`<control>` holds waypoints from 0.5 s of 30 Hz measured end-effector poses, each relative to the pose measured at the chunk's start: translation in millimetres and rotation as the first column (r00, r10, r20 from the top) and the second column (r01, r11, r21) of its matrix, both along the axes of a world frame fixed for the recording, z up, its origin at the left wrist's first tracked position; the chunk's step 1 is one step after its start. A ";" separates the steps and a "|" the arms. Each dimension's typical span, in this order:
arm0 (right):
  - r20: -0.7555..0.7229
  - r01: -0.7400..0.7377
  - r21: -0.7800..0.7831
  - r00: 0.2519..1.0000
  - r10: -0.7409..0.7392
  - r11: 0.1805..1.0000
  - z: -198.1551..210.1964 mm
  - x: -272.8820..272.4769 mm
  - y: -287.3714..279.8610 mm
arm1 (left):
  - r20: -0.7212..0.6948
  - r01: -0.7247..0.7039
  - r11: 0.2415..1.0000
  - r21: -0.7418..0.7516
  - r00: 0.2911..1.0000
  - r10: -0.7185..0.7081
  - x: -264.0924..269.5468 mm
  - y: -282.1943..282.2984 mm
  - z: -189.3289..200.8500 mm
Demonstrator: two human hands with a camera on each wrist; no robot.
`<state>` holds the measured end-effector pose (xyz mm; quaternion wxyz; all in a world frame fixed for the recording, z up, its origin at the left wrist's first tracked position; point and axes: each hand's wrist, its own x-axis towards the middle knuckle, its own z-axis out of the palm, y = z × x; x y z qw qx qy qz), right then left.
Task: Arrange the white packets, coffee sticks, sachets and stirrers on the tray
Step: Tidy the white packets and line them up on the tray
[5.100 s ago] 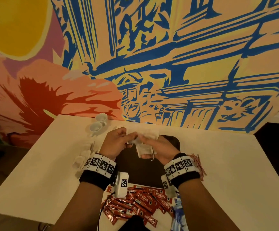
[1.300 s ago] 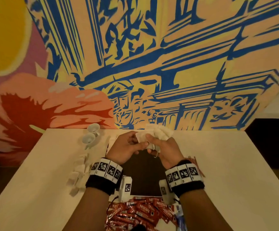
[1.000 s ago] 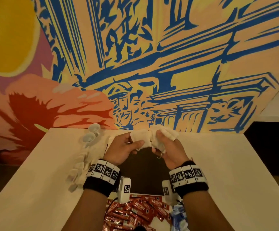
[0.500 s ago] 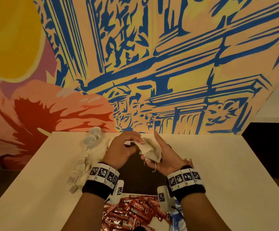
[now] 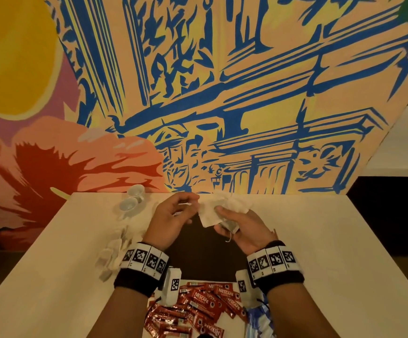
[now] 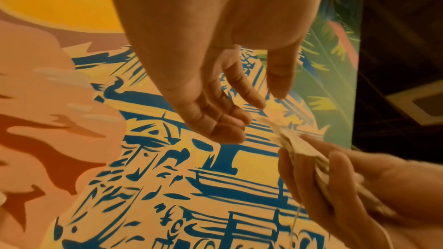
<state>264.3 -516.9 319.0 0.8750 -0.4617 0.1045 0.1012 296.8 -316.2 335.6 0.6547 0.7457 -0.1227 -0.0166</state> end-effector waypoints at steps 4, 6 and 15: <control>-0.035 -0.054 -0.063 0.998 0.052 0.997 -2.5 -0.7 4.0 | 0.144 0.092 0.978 0.187 0.982 -0.120 -6.3 -6.5 -10.5; -0.037 -0.078 -0.068 0.996 0.076 0.995 -5.2 -2.1 4.2 | 0.150 0.040 0.979 0.198 0.986 -0.070 -6.0 -7.7 -15.2; -0.041 -0.076 -0.109 0.997 0.072 0.991 -6.8 -13.1 0.4 | 0.069 -0.010 0.994 0.108 0.998 0.002 -6.9 -0.9 -12.7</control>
